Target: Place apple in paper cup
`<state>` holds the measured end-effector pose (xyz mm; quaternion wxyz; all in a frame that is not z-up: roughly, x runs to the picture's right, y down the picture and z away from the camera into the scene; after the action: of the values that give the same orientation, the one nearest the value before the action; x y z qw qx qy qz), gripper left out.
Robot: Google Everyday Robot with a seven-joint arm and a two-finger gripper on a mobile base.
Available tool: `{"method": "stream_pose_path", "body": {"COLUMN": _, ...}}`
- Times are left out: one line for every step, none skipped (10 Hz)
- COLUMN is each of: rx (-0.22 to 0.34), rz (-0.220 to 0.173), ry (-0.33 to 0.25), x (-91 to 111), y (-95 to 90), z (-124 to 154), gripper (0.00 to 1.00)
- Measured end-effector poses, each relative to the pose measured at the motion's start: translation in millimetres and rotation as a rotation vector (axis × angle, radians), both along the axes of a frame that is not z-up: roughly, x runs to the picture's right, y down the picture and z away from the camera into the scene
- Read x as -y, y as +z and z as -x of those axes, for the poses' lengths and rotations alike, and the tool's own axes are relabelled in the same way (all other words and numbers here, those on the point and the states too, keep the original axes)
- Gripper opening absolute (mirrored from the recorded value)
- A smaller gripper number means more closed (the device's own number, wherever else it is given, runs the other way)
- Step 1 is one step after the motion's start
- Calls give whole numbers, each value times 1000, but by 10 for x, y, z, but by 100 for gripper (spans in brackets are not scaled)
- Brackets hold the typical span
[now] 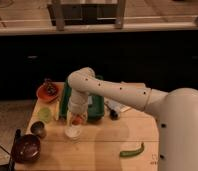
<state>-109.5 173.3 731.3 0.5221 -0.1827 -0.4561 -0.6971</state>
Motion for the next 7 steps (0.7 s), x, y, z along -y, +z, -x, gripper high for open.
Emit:
{"method": "stream_pose_path", "body": {"rx": 0, "rz": 1, "ry": -1, "x": 1, "y": 1, "z": -2, "gripper": 10}}
{"method": "stream_pose_path", "body": {"rx": 1, "rz": 5, "ry": -2, "x": 3, "y": 7, "z": -8, "gripper": 16}}
{"method": "stream_pose_path", "body": {"rx": 1, "rz": 7, "ry": -3, "x": 4, "y": 8, "z": -9, "gripper": 18}}
{"method": "stream_pose_path", "body": {"rx": 2, "rz": 11, "ry": -5, "x": 2, "y": 9, "z": -13, "gripper": 21}}
{"method": "stream_pose_path", "body": {"rx": 2, "rz": 11, "ry": -5, "x": 2, "y": 10, "z": -13, "gripper": 21}}
{"method": "stream_pose_path", "body": {"rx": 2, "rz": 10, "ry": -5, "x": 4, "y": 10, "z": -13, "gripper": 21}}
{"method": "stream_pose_path", "body": {"rx": 2, "rz": 10, "ry": -5, "x": 3, "y": 10, "z": -13, "gripper": 24}}
